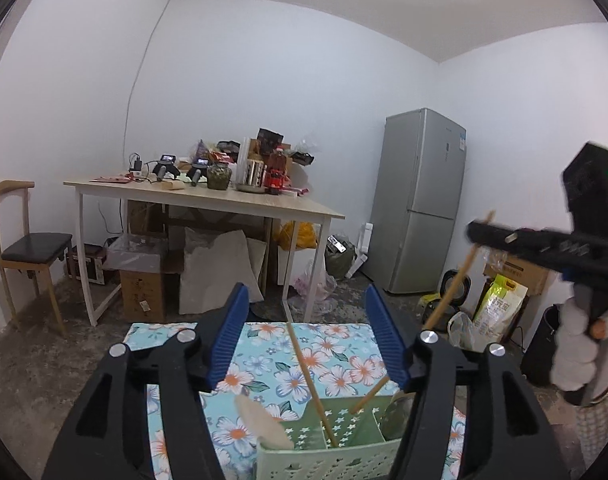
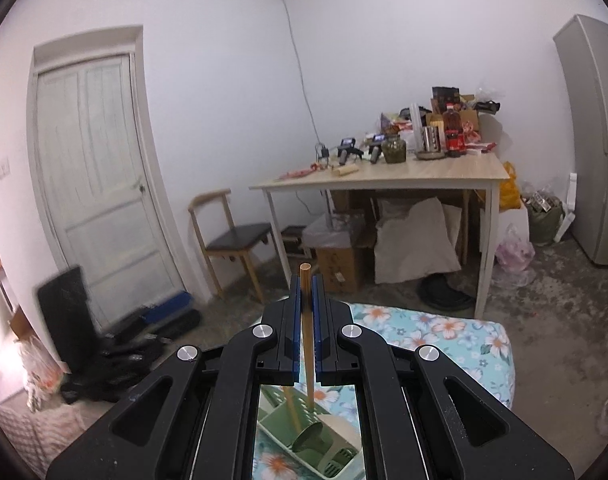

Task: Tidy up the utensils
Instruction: 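Drop the single chopstick into the holder with the left tool while the right tool releases its chopsticks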

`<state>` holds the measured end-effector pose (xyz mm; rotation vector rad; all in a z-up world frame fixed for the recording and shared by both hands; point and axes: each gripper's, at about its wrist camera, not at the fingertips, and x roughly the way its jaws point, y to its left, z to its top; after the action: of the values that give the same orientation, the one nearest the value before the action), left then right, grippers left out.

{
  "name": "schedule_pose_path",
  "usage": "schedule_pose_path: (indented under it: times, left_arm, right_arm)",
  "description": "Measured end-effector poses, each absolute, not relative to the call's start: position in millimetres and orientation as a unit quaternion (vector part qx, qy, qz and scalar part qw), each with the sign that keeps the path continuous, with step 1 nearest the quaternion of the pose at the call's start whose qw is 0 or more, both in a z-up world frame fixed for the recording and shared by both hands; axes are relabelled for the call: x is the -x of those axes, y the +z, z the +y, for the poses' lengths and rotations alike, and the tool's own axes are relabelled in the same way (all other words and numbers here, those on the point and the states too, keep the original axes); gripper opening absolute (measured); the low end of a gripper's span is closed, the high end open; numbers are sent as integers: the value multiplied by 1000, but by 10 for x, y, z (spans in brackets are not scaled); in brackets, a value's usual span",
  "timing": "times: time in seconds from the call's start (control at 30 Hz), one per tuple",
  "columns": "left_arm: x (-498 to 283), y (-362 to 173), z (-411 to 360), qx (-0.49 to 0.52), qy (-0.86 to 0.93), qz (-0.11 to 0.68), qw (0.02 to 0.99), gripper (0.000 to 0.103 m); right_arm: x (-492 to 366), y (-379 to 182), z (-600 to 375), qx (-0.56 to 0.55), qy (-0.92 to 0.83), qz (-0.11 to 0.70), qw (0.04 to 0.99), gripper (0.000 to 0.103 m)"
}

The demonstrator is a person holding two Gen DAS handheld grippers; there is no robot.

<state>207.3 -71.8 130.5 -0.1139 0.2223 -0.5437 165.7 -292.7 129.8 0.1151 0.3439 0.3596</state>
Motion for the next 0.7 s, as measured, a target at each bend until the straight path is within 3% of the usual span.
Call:
schedule_pose_path:
  times: [0.27, 0.4, 0.53, 0.7]
  left_arm:
    - [-1832, 1192, -399, 55, -252, 116, 959, 68]
    - [-1766, 1065, -240, 58, -242, 138, 959, 69]
    - [-1724, 927, -146, 69, -238, 161, 955, 70]
    - [-1677, 780, -102, 80, -243, 182, 949, 72]
  right_arm:
    - [-1952, 989, -2719, -30, 168, 236, 957, 6]
    - [-1942, 974, -2728, -38, 162, 240, 956, 30]
    - [-1844, 1065, -2774, -50, 159, 224, 960, 38]
    - [-1688, 1182, -2883, -72, 155, 204, 964, 39]
